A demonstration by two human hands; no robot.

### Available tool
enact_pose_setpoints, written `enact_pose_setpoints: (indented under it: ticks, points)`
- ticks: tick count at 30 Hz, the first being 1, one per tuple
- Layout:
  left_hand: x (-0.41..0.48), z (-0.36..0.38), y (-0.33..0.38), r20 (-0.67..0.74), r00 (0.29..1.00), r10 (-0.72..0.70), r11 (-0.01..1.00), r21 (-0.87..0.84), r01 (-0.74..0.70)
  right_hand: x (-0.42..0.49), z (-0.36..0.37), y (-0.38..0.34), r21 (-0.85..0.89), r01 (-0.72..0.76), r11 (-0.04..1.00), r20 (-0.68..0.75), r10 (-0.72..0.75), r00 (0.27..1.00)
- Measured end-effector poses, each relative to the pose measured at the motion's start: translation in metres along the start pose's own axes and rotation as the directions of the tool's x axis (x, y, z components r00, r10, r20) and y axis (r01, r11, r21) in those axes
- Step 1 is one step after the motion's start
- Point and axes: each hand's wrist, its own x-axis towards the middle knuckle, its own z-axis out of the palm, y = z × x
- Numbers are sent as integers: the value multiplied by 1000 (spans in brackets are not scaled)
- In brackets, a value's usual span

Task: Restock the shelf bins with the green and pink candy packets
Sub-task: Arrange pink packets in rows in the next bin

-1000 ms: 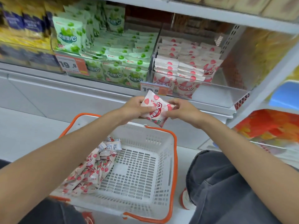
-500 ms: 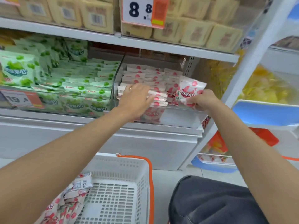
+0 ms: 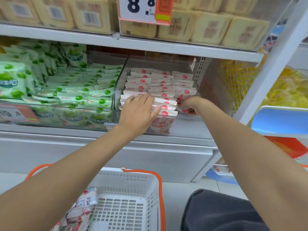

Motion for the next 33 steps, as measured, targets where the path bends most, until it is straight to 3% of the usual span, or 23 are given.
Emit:
enact_pose_setpoints:
  ticks: [4, 6, 9, 12, 14, 16, 18, 20, 21, 23, 24, 26, 29, 33]
  points:
    - [-1, -4, 1, -7, 1000, 5, 998, -70, -5, 4, -8, 9, -26, 34, 999, -63, -35, 997]
    - [-8, -11, 1, -120, 993, -7, 987, -158, -12, -13, -12, 8, -117, 51, 992, -193, -73, 979]
    - [-35, -19, -2, -349, 937, 12, 988, -141, -66, -53, -8, 9, -209, 168, 963, -427, -245, 870]
    - [-81, -16, -19, -204, 979, -16, 978, -209, -28, -110, 25, 8, -242, 428, 871, -492, -490, 719]
    - [-123, -10, -39, 31, 997, -75, 965, -248, 81, -142, 61, 7, -207, 551, 808, -418, -582, 697]
    - [-165, -3, -66, 319, 945, -72, 977, -168, 131, -162, 102, 11, -211, 651, 729, -251, -684, 685]
    - [-201, 4, -90, 582, 809, -85, 993, -13, 113, -176, 146, 18, -255, 716, 650, 9, -739, 674]
    - [-235, 18, -109, 755, 639, -148, 989, 93, 119, -185, 185, 31, -282, 737, 615, 292, -676, 676]
    - [-250, 26, -116, 802, 566, -192, 981, 154, 114, -187, 200, 39, -292, 734, 613, 415, -611, 675]
    - [-282, 42, -129, 833, 492, -255, 959, 281, 22, -186, 221, 54, -358, 736, 575, 596, -466, 654]
    - [-296, 49, -135, 848, 461, -262, 947, 319, -48, -184, 228, 58, -388, 743, 545, 644, -416, 642]
    - [-321, 57, -144, 899, 329, -287, 916, 358, -179, -181, 238, 64, -413, 758, 505, 679, -384, 626]
    - [-338, 64, -151, 896, 309, -318, 907, 382, -176, -177, 245, 64, -413, 757, 505, 682, -380, 625]
    - [-329, 63, -147, 868, 383, -317, 947, 310, 82, -174, 247, 63, -405, 733, 546, 676, -361, 643]
